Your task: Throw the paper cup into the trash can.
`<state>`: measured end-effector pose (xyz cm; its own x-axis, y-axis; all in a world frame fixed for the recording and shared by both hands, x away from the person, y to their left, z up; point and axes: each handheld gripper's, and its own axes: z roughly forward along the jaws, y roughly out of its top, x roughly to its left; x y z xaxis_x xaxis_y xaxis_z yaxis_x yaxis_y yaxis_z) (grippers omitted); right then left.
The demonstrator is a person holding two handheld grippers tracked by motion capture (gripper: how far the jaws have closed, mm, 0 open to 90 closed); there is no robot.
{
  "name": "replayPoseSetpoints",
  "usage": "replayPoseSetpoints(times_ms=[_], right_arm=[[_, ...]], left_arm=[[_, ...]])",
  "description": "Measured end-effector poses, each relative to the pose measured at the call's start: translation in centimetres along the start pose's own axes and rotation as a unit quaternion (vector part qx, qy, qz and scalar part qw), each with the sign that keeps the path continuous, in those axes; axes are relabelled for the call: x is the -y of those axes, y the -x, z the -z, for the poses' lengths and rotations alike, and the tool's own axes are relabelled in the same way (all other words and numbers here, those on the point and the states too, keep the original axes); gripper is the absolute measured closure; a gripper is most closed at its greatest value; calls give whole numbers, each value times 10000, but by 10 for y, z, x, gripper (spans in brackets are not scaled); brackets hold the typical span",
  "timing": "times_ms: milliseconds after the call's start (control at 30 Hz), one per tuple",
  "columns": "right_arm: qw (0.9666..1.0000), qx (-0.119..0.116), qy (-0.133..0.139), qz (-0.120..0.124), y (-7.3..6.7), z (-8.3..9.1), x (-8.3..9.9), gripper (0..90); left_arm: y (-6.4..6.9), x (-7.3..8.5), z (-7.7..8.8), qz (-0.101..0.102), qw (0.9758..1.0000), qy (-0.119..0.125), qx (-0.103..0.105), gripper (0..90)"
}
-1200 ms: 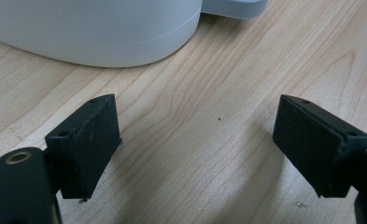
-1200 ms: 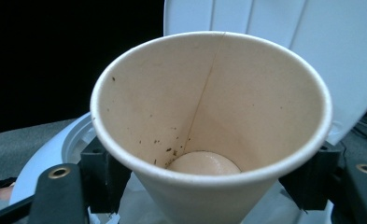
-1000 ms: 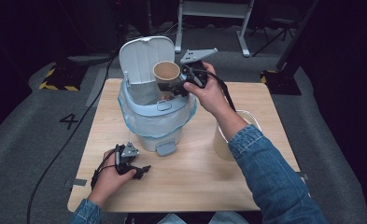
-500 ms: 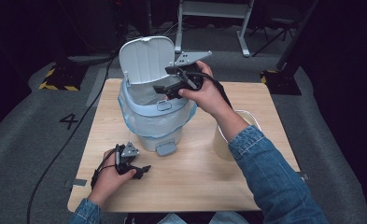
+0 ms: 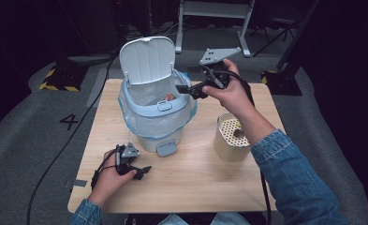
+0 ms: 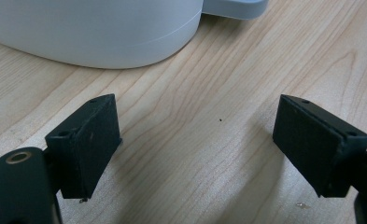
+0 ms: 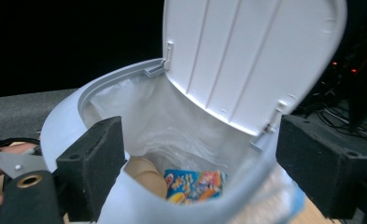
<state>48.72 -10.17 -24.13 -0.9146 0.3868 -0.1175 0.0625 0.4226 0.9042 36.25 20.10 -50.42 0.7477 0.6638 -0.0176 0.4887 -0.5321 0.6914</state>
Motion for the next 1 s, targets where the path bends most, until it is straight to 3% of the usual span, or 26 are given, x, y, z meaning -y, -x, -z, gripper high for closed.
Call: replayPoseSetpoints(times_ms=[33, 100, 300, 633, 800, 1000], right_arm=[[10000, 56, 8, 16, 1, 11, 1, 163], [10000, 80, 13, 3, 2, 16, 2, 164], [9994, 350, -56, 57, 5, 52, 9, 192], [9972, 697, -59, -250, 10, 111, 30, 197], [9966, 724, -90, -395, 13, 127, 40, 238], [9935, 966, -210, -557, 17, 150, 62, 244]], left_arm=[[0, 0, 0, 15, 10000, 7, 24, 156], [-1, 1, 1, -8, 10000, 11, -1, 157], [-4, 4, 4, 85, 10000, 13, -27, 160], [-5, 8, 7, 172, 9998, 18, -108, 160], [-5, 9, 8, 189, 9998, 15, -115, 160], [-6, 9, 8, 169, 9998, 9, -113, 160]])
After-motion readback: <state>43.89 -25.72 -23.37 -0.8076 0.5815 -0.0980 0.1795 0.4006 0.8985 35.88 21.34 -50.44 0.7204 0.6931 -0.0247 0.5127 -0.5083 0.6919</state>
